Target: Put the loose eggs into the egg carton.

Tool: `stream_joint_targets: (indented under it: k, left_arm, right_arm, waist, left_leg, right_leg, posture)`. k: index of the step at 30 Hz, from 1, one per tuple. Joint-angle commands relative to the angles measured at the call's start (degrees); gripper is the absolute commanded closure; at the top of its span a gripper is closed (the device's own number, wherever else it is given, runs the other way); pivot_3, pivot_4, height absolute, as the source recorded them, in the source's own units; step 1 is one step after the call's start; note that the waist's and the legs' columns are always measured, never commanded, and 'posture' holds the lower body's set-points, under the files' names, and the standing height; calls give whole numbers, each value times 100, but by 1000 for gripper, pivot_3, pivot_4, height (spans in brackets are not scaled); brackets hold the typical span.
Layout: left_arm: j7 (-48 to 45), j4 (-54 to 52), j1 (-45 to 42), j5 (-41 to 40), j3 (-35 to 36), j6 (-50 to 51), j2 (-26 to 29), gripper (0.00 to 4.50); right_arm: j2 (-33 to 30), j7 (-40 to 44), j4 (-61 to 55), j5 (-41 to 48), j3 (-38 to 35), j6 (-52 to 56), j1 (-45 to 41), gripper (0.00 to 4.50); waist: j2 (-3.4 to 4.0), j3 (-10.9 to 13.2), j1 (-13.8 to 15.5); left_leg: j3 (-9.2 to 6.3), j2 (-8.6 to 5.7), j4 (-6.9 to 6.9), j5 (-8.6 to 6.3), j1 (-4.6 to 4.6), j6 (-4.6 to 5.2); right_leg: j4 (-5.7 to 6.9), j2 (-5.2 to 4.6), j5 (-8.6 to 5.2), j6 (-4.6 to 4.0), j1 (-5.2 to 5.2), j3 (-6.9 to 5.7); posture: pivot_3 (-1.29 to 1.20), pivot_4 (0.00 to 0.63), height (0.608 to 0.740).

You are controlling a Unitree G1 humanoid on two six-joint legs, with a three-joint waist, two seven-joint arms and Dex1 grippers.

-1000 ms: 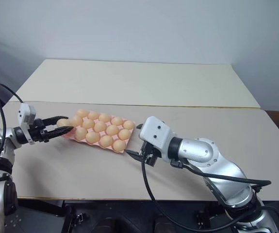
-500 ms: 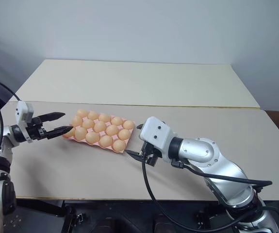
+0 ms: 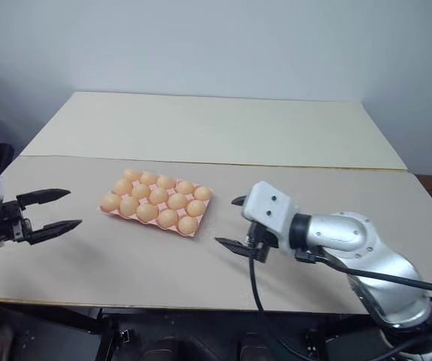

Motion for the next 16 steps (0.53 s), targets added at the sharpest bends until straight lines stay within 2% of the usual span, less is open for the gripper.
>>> stream_joint_targets:
  k: [1, 9, 16]
  left_arm:
    - [251, -830, 389, -343, 443, 383, 112, 20]
    - [632, -2122, 1371, -699, 1137, 1060, 140, 20]
    - [796, -2439, 1728, -850, 1297, 1391, 144, 20]
  right_arm:
    - [-269, 299, -181, 251, -517, -236, 109, 0]
    - [-749, 812, -14, 684, -1247, -407, 530, 0]
    - [-824, 859, 171, 657, -1085, -612, 443, 0]
  waist:
    - [0, 0, 0]
    - [0, 0, -29]
    - [0, 0, -34]
  left_leg:
    - [0, 0, 0, 0, 2, 0]
    - [3, 1, -1, -1, 4, 1]
    - [7, 1, -3, -1, 10, 1]
  right_leg:
    - [1, 1, 0, 0, 0, 0]
    - [-4, 1, 0, 0, 1, 3]
    - [-5, 3, -1, 0, 4, 5]
  posture:
    - [0, 150, 740]
    - [0, 150, 740]
    - [0, 150, 740]
